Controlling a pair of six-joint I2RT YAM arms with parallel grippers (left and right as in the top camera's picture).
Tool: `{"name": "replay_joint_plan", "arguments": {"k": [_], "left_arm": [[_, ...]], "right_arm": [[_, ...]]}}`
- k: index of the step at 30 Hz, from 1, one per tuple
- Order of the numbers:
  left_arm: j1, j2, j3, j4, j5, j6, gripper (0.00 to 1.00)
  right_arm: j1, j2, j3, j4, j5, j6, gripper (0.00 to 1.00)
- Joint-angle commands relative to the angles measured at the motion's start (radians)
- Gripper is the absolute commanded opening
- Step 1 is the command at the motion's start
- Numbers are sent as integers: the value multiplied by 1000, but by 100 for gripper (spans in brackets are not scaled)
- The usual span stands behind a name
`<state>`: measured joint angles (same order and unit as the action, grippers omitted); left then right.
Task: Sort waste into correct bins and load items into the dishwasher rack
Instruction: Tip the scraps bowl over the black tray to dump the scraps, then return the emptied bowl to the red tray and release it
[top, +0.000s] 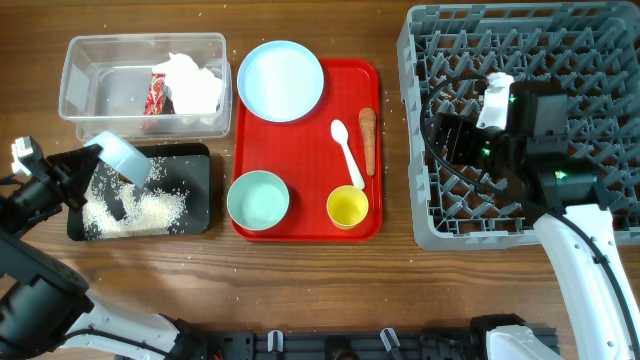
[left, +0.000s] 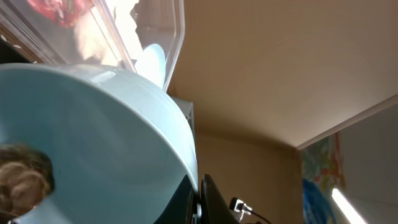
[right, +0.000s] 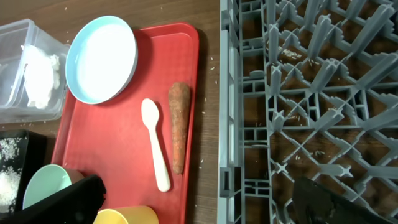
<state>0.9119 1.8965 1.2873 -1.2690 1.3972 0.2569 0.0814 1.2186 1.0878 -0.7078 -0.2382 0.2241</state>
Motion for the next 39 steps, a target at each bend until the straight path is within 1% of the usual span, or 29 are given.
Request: {"name": "replay_joint_plan", "arguments": {"k": [1, 2, 3, 5, 10, 12, 15, 18, 19, 20, 21, 22, 23, 24, 26, 28, 30, 32, 35, 39], "left_arm": [[5, 10, -12, -217, 122, 94, 4], [6, 8, -12, -245, 133, 194, 4], [12, 11, -12, -214, 94, 222, 4], [11, 16, -12, -190, 35, 177, 4], [11, 12, -10, -195, 50, 177, 4], [0, -2, 19, -214, 49, 180, 4], [-68, -66, 141, -240, 48, 184, 4], [-169, -130, 288, -235, -8, 146, 4], [-225, -145, 347, -216, -53, 109, 4], [-315, -158, 424, -159, -147, 16, 4], [-379, -164, 462, -105, -230, -66, 4], [-469, -168, 497, -32, -348, -167, 4], [-542, -169, 515, 26, -451, -234, 4], [-746, -166, 525, 154, -720, -348, 4], [-918, -148, 525, 226, -968, -400, 4], [-1102, -109, 525, 259, -1194, -424, 4], [-1226, -54, 525, 269, -1274, -461, 4], [-1316, 19, 525, 267, -1335, -507, 4], [-1375, 110, 525, 252, -1353, -535, 4], [-1415, 172, 525, 220, -1356, -557, 4]], "right_arm": [[-3, 3, 17, -13, 13, 14, 100], [-3, 3, 17, -16, 13, 14, 100], [-3, 3, 17, -14, 13, 14, 100], [-3, 3, 17, -11, 12, 14, 100], [-3, 3, 17, -11, 12, 15, 100], [-3, 3, 17, -11, 12, 14, 100], [-3, 3, 17, -9, 12, 14, 100], [-3, 3, 17, -8, 13, 14, 100], [-3, 3, 17, -7, 13, 14, 100], [-3, 3, 17, -3, 13, 14, 100], [-3, 3, 17, 0, 13, 14, 100], [-3, 3, 17, 1, 13, 13, 100], [-3, 3, 17, 1, 13, 13, 100], [-3, 3, 17, 0, 13, 13, 100], [-3, 3, 17, 0, 13, 12, 100], [-3, 3, 17, 0, 13, 13, 100], [-3, 3, 17, 0, 13, 13, 100], [-3, 3, 17, 3, 13, 12, 100], [-3, 3, 17, 4, 13, 11, 100], [-3, 3, 17, 8, 13, 12, 100]]}}
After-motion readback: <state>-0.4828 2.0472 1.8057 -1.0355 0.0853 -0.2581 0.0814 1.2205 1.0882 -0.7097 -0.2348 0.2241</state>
